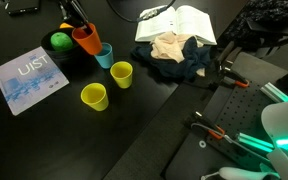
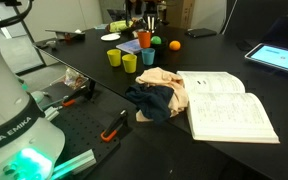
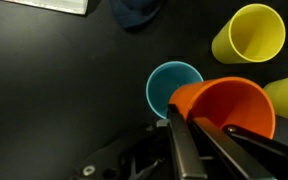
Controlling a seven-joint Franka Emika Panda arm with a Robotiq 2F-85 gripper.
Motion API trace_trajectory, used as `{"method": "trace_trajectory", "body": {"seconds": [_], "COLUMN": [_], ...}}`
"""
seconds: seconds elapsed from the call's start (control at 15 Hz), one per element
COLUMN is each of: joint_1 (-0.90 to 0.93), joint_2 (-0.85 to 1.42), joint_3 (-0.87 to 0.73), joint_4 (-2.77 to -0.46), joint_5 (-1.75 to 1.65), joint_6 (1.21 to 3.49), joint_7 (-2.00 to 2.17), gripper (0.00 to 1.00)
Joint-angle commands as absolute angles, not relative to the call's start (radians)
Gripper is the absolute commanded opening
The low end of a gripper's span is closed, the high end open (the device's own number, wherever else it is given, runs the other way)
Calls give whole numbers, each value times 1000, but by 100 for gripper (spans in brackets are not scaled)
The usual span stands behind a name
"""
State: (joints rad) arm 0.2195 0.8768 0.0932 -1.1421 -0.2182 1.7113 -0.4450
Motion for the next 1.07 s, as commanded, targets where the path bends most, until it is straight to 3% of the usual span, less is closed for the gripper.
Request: {"method": "trace_trajectory", "body": {"seconds": [0.0,1.0], "joint_1": [214,176], "joint_2": [880,933], "joint_3": [93,108], "joint_4": [-1096,-1141], "joint_5": [-236,-213], "joint_6": [1664,1707], "joint_7": [-433,-441], "gripper": [1,1]}}
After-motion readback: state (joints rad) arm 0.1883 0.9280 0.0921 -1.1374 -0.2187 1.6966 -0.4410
